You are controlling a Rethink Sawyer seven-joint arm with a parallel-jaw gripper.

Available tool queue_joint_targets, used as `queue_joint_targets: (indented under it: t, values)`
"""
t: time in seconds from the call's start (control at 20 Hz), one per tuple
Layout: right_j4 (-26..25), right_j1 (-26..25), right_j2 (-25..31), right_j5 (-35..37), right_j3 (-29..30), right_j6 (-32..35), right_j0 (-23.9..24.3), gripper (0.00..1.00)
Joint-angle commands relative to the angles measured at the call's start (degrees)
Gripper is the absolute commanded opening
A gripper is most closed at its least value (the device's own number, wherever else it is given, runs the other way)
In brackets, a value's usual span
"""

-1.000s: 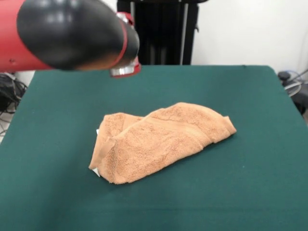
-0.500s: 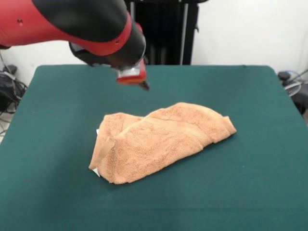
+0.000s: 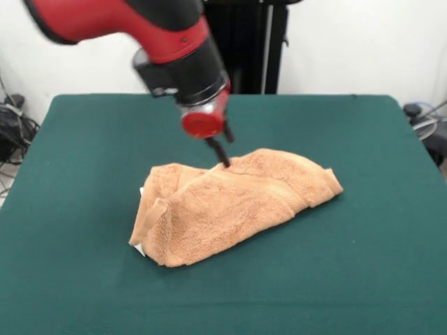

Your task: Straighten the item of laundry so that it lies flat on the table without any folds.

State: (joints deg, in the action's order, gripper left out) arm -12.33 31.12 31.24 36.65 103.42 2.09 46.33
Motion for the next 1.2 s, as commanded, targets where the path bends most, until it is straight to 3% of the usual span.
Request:
queue_joint_targets:
  t: [0.05, 0.35, 0.55, 1.0, 1.2]
  values:
    - [7.4, 7.2, -1.2, -0.4, 17.8, 26.9, -6.9, 1.0]
    - [15.1, 13.5, -2.6, 3.1, 22.0, 31.2, -12.4, 1.0]
    - [17.5, 17.4, 1.1, -6.0, 29.4, 32.0, -11.3, 1.0]
    - [10.0, 22.8, 1.6, -31.1, 41.8, 41.7, -16.7, 1.0]
    - [7.6, 24.1, -2.4, -37.7, 43.7, 43.3, -20.5, 1.0]
